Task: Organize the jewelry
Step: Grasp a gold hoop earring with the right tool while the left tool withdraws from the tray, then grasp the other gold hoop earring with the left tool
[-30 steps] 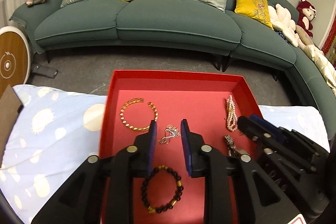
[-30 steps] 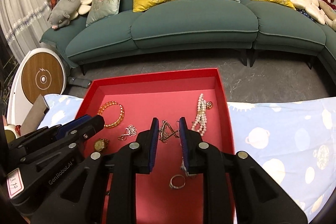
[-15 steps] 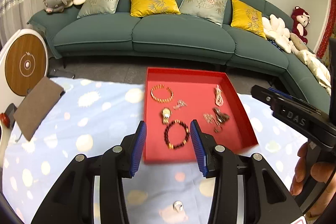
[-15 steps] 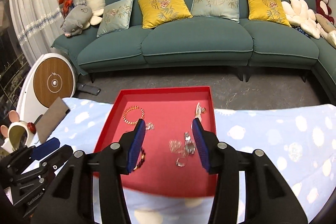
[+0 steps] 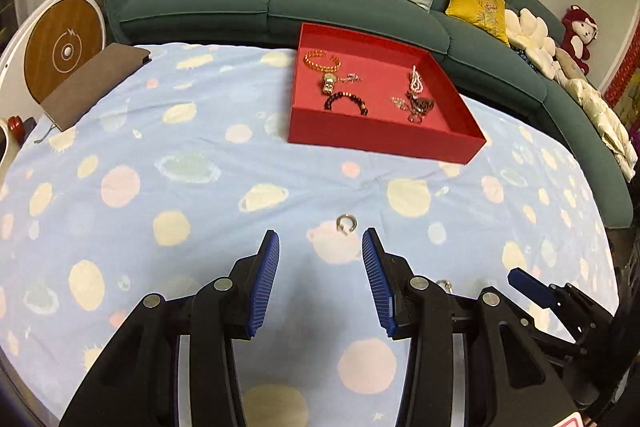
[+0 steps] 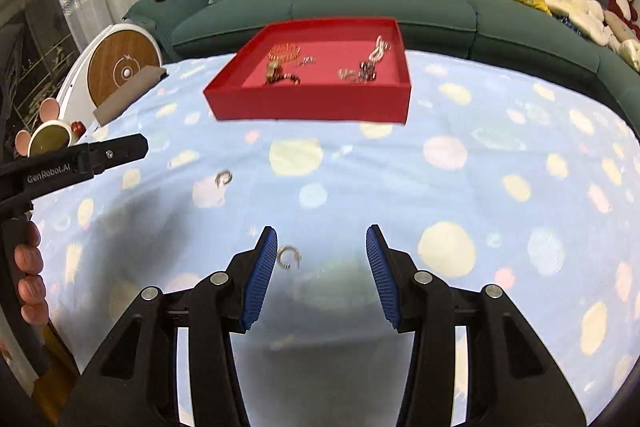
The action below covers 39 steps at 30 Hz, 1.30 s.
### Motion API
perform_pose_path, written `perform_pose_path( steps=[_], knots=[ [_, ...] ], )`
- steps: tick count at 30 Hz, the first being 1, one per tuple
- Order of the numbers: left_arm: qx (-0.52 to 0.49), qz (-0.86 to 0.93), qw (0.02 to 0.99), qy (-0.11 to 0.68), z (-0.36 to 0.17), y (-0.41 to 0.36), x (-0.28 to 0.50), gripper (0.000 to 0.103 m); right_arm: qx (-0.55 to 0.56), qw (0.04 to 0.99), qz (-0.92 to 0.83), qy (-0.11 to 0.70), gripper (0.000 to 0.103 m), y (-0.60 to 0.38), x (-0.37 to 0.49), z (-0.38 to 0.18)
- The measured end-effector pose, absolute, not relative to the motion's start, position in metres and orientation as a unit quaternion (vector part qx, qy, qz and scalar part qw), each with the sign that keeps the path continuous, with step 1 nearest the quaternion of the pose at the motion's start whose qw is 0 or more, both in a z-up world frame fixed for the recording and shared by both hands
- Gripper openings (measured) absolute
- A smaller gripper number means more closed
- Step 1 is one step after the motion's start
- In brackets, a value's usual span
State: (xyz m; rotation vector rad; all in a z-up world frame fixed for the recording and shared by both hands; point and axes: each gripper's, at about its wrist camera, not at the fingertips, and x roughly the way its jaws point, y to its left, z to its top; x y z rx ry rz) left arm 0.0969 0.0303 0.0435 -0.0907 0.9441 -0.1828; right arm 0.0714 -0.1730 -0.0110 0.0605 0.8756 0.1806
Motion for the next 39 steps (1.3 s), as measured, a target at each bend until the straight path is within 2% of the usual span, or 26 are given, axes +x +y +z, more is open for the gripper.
perform_pose_path(
  steps=[5,11,19,22,39],
  knots=[
    [-0.008,-0.092,0.888,0.45,0.031,0.031,0.091,0.042,0.004,0.893,0.102,0.439,0.045,-0.156,0.07,-0.041],
    [-0.012,-0.106,0.883,0.457,0.024,0.029,0.094,0.042,-0.014,0.896,0.109,0.43,0.044,-0.148,0.077,-0.045],
    [0.002,-0.103,0.879,0.465,0.016,0.027,0.096,0.043,-0.019,0.895,0.115,0.43,0.029,-0.146,0.082,-0.048],
    [-0.001,-0.102,0.878,0.468,0.014,0.029,0.096,0.043,-0.02,0.894,0.119,0.432,0.018,-0.143,0.083,-0.048],
    [-0.008,-0.114,0.873,0.473,-0.011,-0.002,0.131,0.047,0.024,0.902,0.104,0.418,0.017,-0.164,0.082,-0.028]
  ],
)
